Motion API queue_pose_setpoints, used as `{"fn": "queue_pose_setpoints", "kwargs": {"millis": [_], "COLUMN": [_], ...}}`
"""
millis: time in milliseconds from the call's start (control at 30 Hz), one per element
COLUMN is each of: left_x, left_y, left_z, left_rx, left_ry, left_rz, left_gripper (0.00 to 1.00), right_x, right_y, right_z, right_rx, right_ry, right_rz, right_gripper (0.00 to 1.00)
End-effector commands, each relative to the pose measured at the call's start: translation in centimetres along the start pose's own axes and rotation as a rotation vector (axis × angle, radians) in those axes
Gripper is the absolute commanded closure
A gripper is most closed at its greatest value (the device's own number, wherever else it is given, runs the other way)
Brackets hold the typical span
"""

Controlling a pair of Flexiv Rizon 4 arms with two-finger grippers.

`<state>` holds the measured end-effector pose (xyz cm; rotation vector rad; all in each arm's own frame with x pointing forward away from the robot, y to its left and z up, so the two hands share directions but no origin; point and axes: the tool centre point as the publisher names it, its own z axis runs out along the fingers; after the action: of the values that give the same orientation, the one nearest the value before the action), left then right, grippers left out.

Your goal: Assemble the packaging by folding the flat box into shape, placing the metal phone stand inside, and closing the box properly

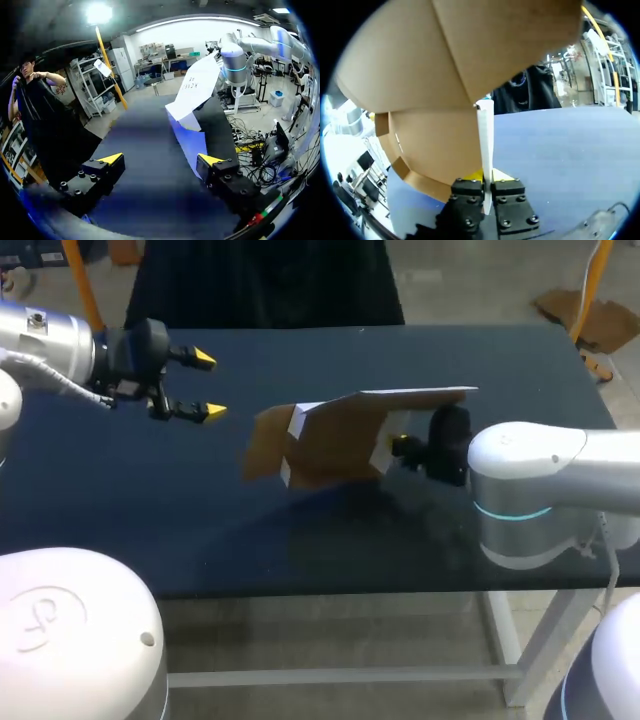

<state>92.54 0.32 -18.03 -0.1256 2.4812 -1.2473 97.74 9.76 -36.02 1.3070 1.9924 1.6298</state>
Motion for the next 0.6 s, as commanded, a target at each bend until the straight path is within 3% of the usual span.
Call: {"fn": "queue_pose_setpoints", "kwargs": {"millis": [33,500,600], "left_x": [-0.41,-0.60,-0.95], "left_y": [-0.15,-0.04,-0.60], "left_z": [-0.86,-1.14,-0.69], "left_rx": [-0.049,-0.062,-0.071], "left_ry": [0.062,0.077,0.082], "left_rz": [0.014,0.014,0.089], "left_gripper": [0.00,0.00,0.00], "right_x": [-0.39,-0.36,-0.36], "right_y": [0.73,0.75,0.82], "right_z": [0.03,0.06,0.02], "right_rx": [0.150,0.159,0.180], "right_ry": [0.113,0.116,0.123], "right_rz": [0.006,0.004,0.011], "right_gripper": [1.00,1.00,1.00]}}
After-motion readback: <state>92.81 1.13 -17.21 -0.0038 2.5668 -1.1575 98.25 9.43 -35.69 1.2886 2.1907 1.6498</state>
